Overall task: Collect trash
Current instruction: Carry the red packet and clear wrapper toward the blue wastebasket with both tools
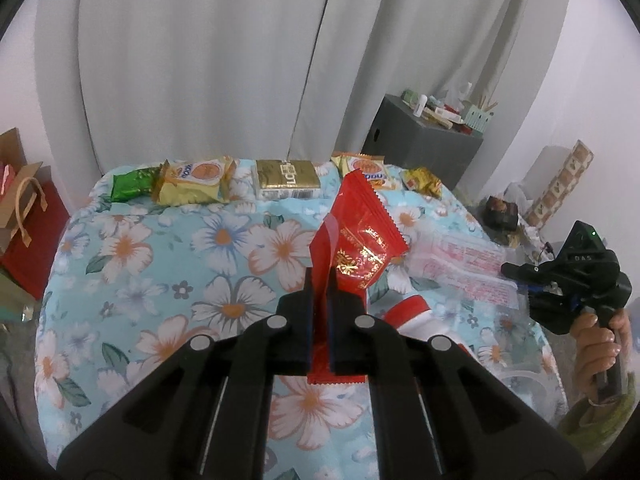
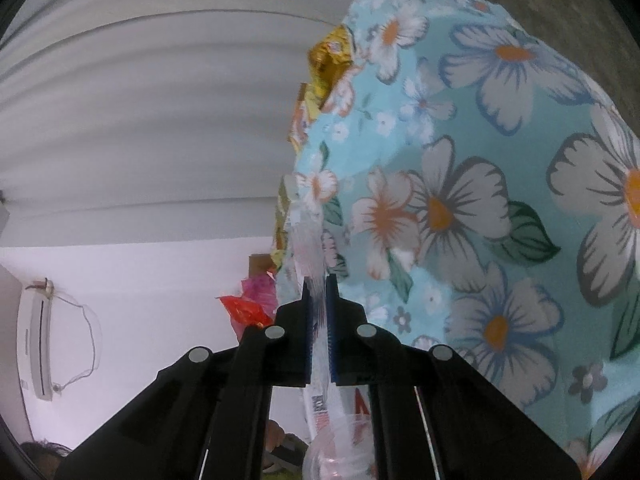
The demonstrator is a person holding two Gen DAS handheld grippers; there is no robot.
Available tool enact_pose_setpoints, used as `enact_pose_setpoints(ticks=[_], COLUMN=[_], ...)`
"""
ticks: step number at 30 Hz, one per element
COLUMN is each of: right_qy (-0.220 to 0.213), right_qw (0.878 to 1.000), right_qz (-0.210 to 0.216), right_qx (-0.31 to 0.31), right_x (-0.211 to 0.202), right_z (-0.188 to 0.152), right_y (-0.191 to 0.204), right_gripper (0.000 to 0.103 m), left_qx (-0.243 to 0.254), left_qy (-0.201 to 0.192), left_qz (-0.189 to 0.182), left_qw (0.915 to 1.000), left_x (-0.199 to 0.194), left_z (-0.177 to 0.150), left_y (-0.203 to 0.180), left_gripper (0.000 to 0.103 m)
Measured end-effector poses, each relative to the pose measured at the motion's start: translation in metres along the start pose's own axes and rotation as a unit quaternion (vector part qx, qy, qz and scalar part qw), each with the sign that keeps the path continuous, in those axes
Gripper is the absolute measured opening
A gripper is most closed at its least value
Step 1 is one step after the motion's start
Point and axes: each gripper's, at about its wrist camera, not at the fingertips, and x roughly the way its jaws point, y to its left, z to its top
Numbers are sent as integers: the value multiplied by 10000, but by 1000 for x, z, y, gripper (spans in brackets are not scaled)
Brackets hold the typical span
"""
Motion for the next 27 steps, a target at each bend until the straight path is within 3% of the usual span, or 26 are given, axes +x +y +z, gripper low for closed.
enact_pose_setpoints(ticks=[27], right_qy=[-151], right_qw=[9986], right_qz=[468], right_qx=[-168], right_x=[-47], right_z=[-35], right_y=[20], right_gripper=[6], left_qx=[410], left_qy=[-586], left_qz=[420], left_qw=[9966], left_x=[-58], left_z=[-10], left_y=[-21], left_gripper=[3])
